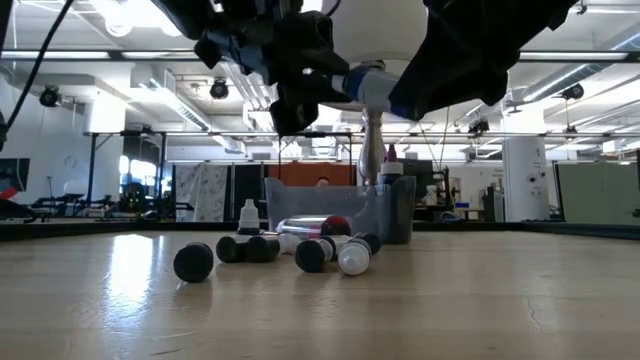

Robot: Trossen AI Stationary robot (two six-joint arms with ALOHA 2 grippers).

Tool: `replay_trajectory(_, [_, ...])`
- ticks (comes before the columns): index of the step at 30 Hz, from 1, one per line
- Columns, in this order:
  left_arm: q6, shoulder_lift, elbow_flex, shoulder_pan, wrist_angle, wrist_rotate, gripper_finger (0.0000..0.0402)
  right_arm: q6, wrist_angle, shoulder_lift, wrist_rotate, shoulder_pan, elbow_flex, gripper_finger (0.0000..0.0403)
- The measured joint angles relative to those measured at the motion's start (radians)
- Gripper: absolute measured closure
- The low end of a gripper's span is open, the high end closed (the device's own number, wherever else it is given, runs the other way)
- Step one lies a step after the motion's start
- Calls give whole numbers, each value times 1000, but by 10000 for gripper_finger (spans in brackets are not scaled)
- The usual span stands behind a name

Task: Pick & Place food coloring
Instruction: Put the big blue food coloring bottle into the black bin

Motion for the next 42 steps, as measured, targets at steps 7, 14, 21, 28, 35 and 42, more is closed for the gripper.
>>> replay_trajectory(7, [51, -16, 0, 0, -93, -36, 325, 11, -40, 0, -32, 5, 1, 201])
replay_trajectory(14, [111, -138, 0, -8, -367, -83, 327, 156, -216, 0, -199, 33, 1, 187])
replay_trajectory(21, [183, -321, 0, -86, -888, -350, 327, 251, -302, 0, -216, 77, 2, 186])
replay_trajectory(28, [126, -288, 0, -146, -1083, -601, 327, 387, -409, 0, -215, 61, -17, 186])
replay_trajectory(35, [124, -156, -1, -149, -1101, -625, 327, 424, -402, 0, -216, 50, -18, 186])
replay_trajectory(42, [143, -103, 4, -148, -1085, -576, 320, 461, -396, 0, -218, 51, -18, 186])
